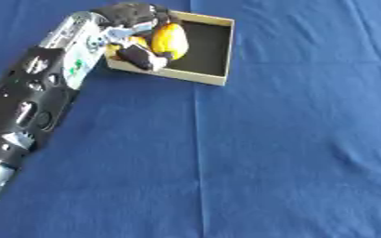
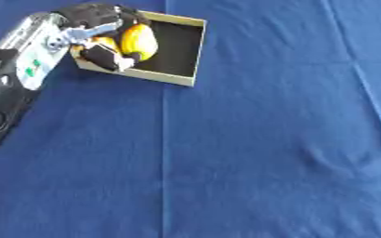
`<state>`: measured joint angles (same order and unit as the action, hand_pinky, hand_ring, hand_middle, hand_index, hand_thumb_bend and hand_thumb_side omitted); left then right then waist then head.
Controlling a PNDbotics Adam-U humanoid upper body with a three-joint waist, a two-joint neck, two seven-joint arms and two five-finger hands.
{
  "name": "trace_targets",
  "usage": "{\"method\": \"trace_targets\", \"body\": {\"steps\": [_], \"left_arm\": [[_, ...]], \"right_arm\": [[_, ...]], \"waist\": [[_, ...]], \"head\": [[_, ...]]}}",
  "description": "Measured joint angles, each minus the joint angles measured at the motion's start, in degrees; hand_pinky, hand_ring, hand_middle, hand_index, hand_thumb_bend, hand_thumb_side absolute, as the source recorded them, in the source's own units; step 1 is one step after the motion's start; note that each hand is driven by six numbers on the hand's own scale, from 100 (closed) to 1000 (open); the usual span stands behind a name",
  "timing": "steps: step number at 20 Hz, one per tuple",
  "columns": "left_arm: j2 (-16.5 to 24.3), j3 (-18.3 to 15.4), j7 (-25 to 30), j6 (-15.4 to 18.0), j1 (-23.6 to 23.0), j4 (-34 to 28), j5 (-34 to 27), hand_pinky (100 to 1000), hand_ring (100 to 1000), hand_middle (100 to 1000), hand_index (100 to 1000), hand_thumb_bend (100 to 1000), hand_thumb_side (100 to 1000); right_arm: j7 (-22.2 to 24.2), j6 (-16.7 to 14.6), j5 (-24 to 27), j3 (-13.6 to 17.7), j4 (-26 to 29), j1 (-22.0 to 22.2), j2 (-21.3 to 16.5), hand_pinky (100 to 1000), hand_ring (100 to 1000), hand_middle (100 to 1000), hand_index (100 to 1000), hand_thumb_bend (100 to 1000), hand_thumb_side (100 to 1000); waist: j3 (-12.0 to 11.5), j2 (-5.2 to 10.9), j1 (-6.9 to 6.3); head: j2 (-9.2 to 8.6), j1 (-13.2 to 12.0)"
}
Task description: Pick up objects on the table and place them in the box.
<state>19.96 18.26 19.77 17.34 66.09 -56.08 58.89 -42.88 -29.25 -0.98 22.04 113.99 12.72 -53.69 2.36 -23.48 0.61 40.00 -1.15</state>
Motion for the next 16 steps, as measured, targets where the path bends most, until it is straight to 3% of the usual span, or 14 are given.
{"method": "trace_targets", "body": {"steps": [4,6,8,13,16], "left_arm": [[-0.39,-1.20,-3.83,0.28,-0.07,0.19,3.11,884,951,907,1000,200,488],[-0.39,-1.73,-4.98,0.10,-0.06,-0.80,2.83,885,953,906,1000,238,581],[-0.38,-2.04,-5.33,-0.12,-0.01,-2.76,1.62,885,949,904,1000,228,612],[0.35,-3.05,-4.55,-1.64,0.29,-10.96,-4.29,894,904,874,977,100,521],[1.41,-4.82,-4.96,-5.03,0.39,-19.14,-12.01,912,859,836,913,100,577]], "right_arm": [[-0.02,0.02,0.42,0.12,0.00,0.53,0.01,807,872,856,918,100,667],[-0.05,0.05,0.51,0.11,0.00,0.80,0.03,806,871,855,918,100,666],[-0.06,0.06,0.52,0.09,0.00,0.99,0.06,806,871,855,918,100,666],[-0.06,0.06,0.47,-0.22,0.00,1.43,0.09,806,872,855,917,100,666],[-0.06,0.06,0.55,-0.18,0.00,1.42,0.09,805,871,854,917,100,666]], "waist": [[-0.27,0.01,0.13],[-0.52,0.02,0.14],[-0.81,0.13,0.14],[-1.47,0.50,0.18],[-2.01,0.67,0.49]], "head": [[0.00,0.02],[0.10,0.08],[0.26,0.24],[0.77,0.77],[1.12,1.30]]}}
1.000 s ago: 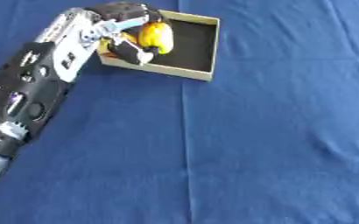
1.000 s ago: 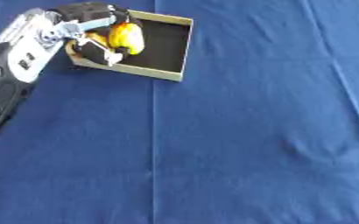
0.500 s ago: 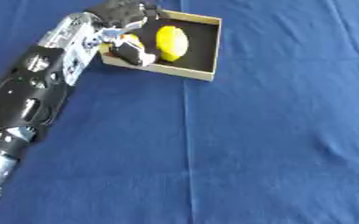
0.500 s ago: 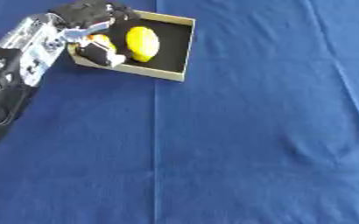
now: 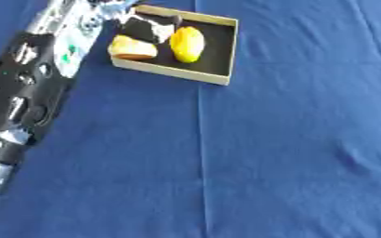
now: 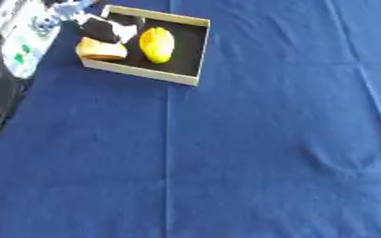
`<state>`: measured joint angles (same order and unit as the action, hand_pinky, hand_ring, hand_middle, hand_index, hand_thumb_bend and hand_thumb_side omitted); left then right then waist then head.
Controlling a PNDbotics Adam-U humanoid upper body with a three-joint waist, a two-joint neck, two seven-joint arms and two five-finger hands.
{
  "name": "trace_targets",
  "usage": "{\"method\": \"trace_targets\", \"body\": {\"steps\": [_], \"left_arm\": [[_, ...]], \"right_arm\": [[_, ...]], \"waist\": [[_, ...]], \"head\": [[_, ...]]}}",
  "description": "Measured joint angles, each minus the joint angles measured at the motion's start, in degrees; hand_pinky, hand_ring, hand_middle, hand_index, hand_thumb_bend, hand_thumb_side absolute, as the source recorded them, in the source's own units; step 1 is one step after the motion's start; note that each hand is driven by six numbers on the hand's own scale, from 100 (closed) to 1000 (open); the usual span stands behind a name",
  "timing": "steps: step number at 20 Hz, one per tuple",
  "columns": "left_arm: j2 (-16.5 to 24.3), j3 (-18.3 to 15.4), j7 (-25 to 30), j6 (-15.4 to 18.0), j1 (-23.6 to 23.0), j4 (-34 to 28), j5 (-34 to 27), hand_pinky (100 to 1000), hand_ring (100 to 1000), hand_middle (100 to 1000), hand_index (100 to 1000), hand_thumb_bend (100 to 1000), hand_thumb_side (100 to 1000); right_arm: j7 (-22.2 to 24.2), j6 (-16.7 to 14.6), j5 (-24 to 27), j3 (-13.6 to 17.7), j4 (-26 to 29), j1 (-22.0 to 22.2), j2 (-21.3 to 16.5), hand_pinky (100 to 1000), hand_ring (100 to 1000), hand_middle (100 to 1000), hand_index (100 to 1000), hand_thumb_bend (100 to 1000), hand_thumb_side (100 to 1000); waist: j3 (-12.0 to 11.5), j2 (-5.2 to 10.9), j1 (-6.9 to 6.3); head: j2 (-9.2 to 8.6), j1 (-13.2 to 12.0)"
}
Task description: Pick up objects on the table and place them in the box.
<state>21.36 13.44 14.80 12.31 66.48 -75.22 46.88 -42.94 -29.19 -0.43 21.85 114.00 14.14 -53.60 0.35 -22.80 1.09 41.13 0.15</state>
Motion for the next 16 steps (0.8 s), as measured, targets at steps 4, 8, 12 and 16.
{"method": "trace_targets", "body": {"steps": [4,8,12,16], "left_arm": [[2.86,-2.95,-5.36,-6.27,-0.13,-14.54,-16.01,915,825,800,899,100,580],[7.27,-5.61,-13.68,-9.45,-3.21,-28.25,-29.07,918,817,792,905,100,596],[12.75,-8.73,-24.23,-8.69,-10.06,-36.60,-36.10,925,816,793,906,100,586],[17.89,-10.66,-33.05,-3.13,-20.16,-38.31,-39.12,927,808,787,901,100,594]], "right_arm": [[-0.17,0.17,0.34,0.17,0.00,0.03,-0.08,803,870,853,916,100,666],[-0.38,0.38,0.49,0.16,0.00,0.06,-0.14,801,867,851,916,100,666],[-0.48,0.48,0.49,0.15,0.00,0.07,-0.35,801,861,848,917,100,663],[-0.43,0.43,0.55,0.07,0.00,-0.06,-0.67,806,864,855,931,100,667]], "waist": [[-1.20,0.91,0.61],[-2.67,1.56,1.01],[-3.94,2.04,1.68],[-4.72,2.07,2.40]], "head": [[0.66,1.19],[0.97,2.92],[1.12,5.05],[1.13,6.34]]}}
